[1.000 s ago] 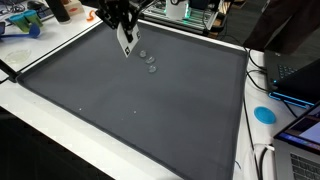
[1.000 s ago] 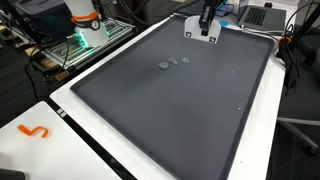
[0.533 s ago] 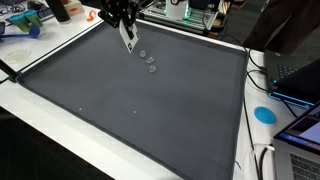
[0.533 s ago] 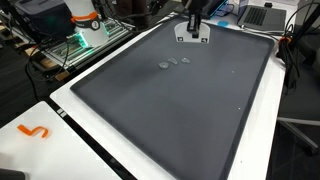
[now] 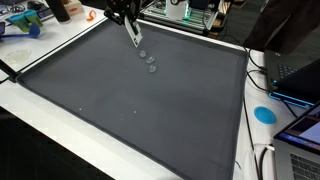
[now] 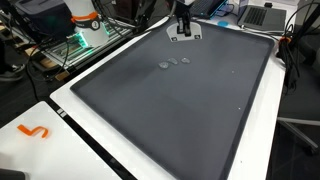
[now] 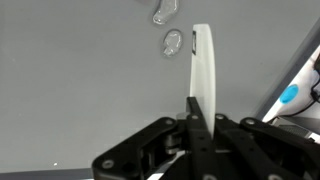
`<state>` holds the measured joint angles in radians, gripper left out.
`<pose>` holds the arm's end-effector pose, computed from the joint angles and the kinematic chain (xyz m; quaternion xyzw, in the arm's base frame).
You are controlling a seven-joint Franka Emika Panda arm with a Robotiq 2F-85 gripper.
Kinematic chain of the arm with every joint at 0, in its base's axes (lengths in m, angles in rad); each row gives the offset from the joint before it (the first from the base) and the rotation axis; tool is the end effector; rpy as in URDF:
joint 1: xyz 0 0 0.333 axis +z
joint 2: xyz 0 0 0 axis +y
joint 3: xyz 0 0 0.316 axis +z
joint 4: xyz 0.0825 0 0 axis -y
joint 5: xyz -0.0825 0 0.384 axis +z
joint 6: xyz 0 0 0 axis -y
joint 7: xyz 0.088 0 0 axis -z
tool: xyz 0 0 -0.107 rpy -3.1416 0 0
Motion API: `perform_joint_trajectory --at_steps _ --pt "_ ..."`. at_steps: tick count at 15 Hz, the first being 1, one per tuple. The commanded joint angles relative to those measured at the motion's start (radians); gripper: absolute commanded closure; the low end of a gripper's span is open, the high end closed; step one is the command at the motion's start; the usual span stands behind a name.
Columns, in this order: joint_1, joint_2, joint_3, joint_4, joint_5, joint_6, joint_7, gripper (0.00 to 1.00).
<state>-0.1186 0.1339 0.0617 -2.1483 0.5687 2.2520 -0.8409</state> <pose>0.5562 -0.0171 0.3409 -0.9549 -0.1998 -0.0816 0.2040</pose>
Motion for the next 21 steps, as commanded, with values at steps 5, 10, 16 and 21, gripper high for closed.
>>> perform_joint_trajectory --at_steps 5,10,16,21 --pt "0.005 -0.075 -0.041 -0.095 0.096 -0.011 -0.154 0.99" --pt "0.012 -0.094 -0.051 -0.125 0.140 -0.013 -0.222 0.99" --pt "0.020 -0.118 -0.060 -0.171 0.169 0.007 -0.279 0.99" --pt "0.037 -0.132 -0.059 -0.188 0.162 0.021 -0.295 0.99"
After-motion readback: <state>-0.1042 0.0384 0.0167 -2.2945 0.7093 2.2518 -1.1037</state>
